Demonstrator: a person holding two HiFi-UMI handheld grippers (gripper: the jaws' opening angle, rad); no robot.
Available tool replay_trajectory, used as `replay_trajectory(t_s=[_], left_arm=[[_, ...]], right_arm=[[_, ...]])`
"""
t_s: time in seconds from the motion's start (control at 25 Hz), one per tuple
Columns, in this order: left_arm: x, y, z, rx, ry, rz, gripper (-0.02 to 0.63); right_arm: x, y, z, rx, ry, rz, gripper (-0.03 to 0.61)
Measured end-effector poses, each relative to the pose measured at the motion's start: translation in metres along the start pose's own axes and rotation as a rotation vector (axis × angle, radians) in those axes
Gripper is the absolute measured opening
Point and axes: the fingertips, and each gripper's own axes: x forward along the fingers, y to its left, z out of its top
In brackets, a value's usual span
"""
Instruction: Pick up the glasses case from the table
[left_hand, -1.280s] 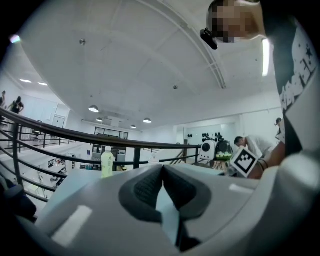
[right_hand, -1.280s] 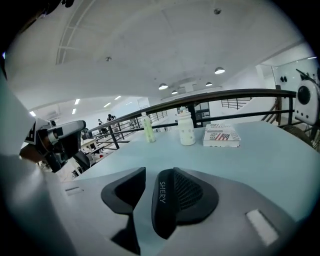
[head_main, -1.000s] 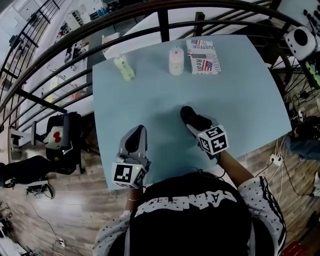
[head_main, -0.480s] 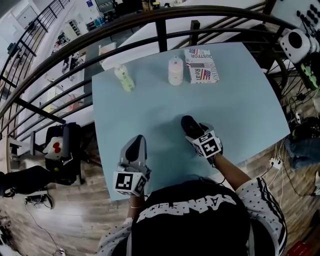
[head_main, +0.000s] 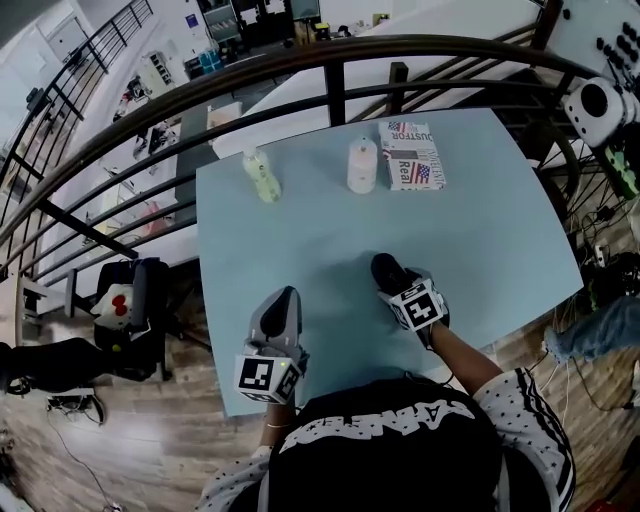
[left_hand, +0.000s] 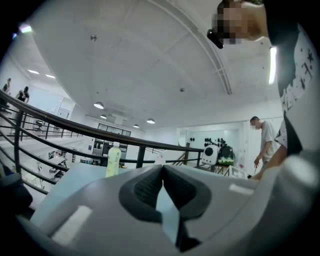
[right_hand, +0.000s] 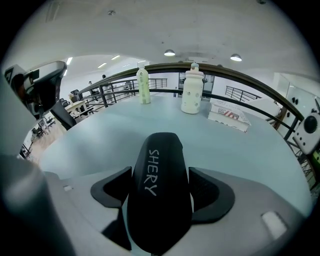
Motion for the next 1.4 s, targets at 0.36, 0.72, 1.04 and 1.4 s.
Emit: replay_trajectory(t_s=[0.36,0.72,1.04,1.4], left_arm=[[-0.002,0.001,-0.001,0.006,-0.003,0.001,0.0],[-0.002,-0.011,0.001,0.012,-0.002,-0.018,0.0],[0.002,-0.02,0.004,0.018,-0.003,-0.049,0.0],[0.009,-0.032,0.002,0.017,0.01,-0.075,0.0]], right_arm=[[-0.006,-0.001,0.002,0.031,-0.033,-0.003,0.36],[-0.028,-0.002,0.015,0.082,-0.116,0.012,0.359],[-0.058,-0.009,0.036,0.143,-0.22,0.019,0.357],[-0.095,-0.012,0.058,0.189,-0.343,0.052,0.357]])
